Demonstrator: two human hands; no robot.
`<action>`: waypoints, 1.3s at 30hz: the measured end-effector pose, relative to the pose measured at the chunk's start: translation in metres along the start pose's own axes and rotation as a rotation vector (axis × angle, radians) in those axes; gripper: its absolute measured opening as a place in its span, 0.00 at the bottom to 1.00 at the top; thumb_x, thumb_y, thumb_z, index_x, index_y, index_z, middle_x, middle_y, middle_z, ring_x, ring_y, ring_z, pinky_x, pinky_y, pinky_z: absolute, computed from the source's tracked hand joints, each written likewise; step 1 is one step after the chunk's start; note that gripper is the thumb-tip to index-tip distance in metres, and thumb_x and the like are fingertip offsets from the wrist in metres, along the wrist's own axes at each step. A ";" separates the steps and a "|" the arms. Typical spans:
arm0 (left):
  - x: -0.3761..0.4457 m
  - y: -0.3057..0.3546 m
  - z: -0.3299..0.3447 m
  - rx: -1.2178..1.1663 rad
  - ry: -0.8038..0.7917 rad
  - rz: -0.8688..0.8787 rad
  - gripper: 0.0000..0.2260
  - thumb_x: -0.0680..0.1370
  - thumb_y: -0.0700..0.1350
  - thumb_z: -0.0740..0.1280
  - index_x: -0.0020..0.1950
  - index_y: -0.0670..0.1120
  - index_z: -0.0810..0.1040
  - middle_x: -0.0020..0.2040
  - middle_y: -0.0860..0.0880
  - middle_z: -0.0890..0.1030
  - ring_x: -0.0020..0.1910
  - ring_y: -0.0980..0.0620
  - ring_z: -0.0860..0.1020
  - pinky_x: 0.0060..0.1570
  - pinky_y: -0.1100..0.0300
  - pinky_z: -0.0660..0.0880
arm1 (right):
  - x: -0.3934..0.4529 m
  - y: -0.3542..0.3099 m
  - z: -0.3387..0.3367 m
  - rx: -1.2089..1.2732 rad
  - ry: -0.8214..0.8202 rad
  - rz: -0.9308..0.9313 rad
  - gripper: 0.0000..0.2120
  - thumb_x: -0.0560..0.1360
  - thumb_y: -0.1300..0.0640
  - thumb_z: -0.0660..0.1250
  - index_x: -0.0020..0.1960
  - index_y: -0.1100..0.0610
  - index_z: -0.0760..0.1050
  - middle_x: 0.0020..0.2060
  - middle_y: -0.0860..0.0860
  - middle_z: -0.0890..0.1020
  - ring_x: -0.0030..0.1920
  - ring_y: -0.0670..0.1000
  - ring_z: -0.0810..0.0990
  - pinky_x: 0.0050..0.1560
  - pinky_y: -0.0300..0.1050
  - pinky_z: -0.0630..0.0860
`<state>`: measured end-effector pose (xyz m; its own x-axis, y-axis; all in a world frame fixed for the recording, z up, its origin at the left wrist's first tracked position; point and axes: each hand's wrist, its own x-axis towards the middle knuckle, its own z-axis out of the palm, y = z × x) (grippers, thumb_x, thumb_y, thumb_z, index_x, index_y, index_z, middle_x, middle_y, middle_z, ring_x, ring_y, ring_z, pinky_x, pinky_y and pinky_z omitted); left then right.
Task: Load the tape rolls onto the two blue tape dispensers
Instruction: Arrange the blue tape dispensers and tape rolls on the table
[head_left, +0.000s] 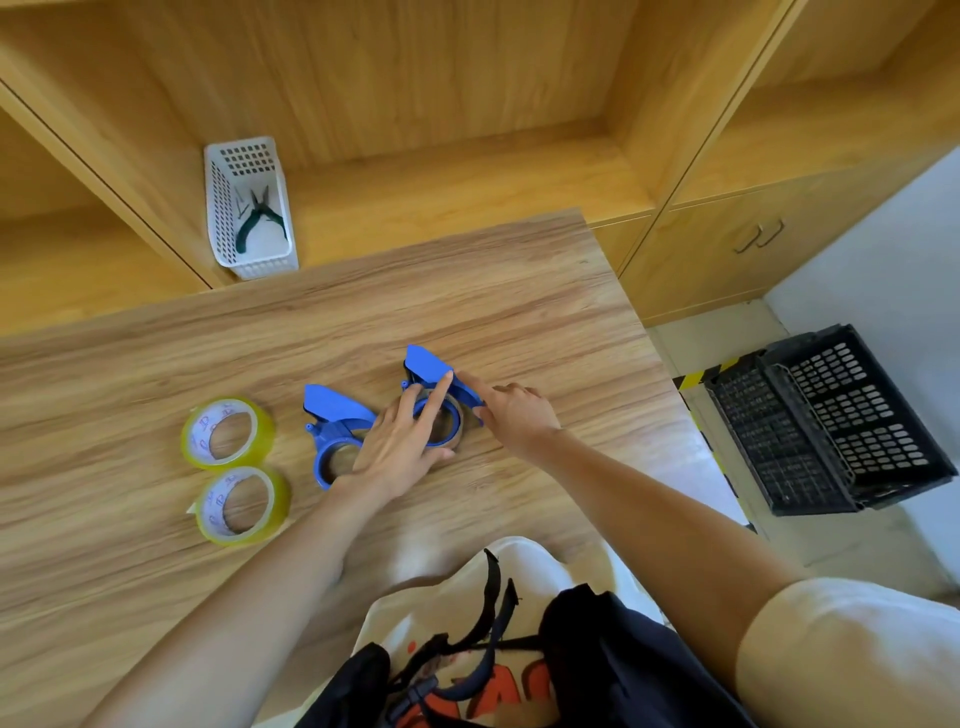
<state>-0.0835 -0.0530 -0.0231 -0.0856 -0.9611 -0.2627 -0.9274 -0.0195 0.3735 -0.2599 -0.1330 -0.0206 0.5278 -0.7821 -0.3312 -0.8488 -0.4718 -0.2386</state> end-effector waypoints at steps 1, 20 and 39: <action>-0.001 0.000 -0.001 0.003 0.021 0.005 0.44 0.75 0.58 0.68 0.79 0.57 0.40 0.76 0.44 0.58 0.70 0.41 0.66 0.65 0.46 0.69 | 0.001 0.000 -0.001 -0.008 -0.014 0.008 0.27 0.82 0.51 0.54 0.78 0.41 0.48 0.60 0.54 0.80 0.62 0.59 0.76 0.62 0.53 0.68; -0.141 -0.046 0.000 -0.077 0.296 -0.227 0.37 0.66 0.61 0.71 0.72 0.53 0.65 0.65 0.47 0.69 0.63 0.46 0.72 0.60 0.50 0.73 | -0.020 -0.098 0.017 0.137 0.106 -0.360 0.07 0.76 0.62 0.59 0.52 0.56 0.72 0.53 0.54 0.78 0.60 0.57 0.74 0.53 0.54 0.73; -0.206 -0.069 0.014 -0.070 0.213 -0.398 0.38 0.69 0.64 0.68 0.76 0.59 0.58 0.69 0.49 0.64 0.65 0.49 0.71 0.61 0.52 0.71 | -0.021 -0.122 0.024 -0.010 -0.054 -0.393 0.05 0.78 0.61 0.54 0.51 0.55 0.67 0.50 0.51 0.77 0.51 0.56 0.73 0.43 0.50 0.71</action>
<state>-0.0069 0.1502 -0.0072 0.3565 -0.9100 -0.2118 -0.8452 -0.4107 0.3419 -0.1664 -0.0495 -0.0066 0.8133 -0.5188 -0.2636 -0.5818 -0.7353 -0.3477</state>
